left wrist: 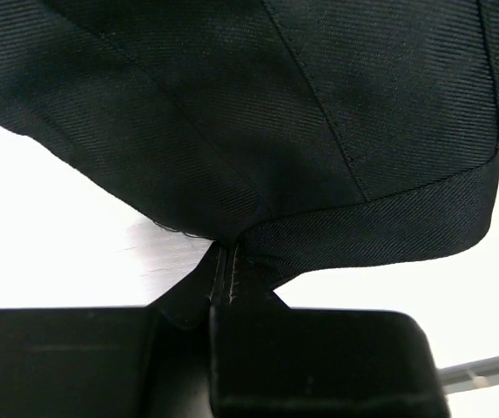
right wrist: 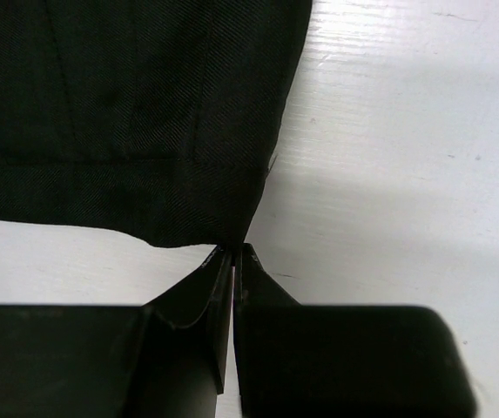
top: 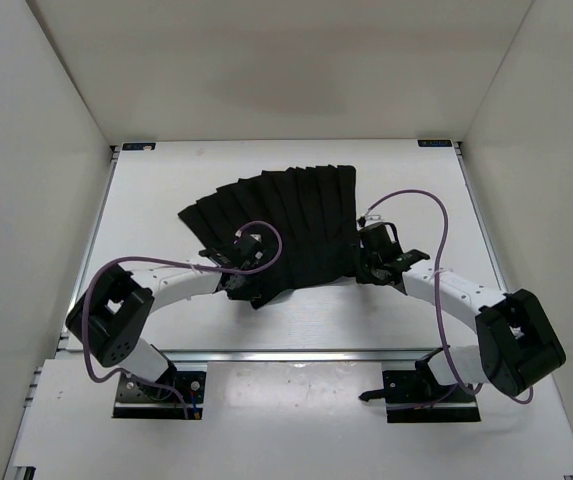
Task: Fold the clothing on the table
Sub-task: Fold the skirt
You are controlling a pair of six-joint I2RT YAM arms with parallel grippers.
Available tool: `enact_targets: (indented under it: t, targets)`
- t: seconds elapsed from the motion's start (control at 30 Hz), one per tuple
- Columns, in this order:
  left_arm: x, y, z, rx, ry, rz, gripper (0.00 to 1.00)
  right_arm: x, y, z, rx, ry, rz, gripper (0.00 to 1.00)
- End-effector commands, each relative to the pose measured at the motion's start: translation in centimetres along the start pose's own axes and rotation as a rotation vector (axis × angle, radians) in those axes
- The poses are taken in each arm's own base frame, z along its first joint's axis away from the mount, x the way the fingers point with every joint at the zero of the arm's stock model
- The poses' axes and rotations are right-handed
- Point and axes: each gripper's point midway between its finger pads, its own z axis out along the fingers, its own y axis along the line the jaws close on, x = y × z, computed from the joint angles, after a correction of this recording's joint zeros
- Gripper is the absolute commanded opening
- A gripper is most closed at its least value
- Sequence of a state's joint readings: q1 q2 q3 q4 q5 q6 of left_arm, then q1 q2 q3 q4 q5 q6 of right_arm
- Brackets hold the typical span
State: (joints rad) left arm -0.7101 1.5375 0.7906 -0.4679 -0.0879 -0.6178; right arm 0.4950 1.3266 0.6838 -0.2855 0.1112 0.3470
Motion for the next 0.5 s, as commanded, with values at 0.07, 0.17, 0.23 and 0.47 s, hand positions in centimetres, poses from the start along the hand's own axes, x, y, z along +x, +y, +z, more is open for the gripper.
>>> enact_targets:
  t: [0.07, 0.17, 0.23, 0.47]
  targets:
    - [0.6, 5.3, -1.0, -0.186, 0.039, 0.084, 0.00, -0.7, -0.9, -0.8, 0.061, -0.030, -0.019, 0.00]
    - [-1.1, 6.2, -2.6, -0.167, -0.019, 0.050, 0.00, -1.0, -1.9, -1.9, 0.150, 0.012, -0.082, 0.00]
    - [-1.1, 7.1, -3.1, -0.163, -0.025, 0.031, 0.00, -1.0, -2.5, -2.3, 0.194, 0.048, -0.126, 0.00]
    - [0.9, 9.1, -2.3, -0.152, 0.007, 0.047, 0.00, 1.8, -3.7, -3.3, 0.248, 0.303, -0.260, 0.15]
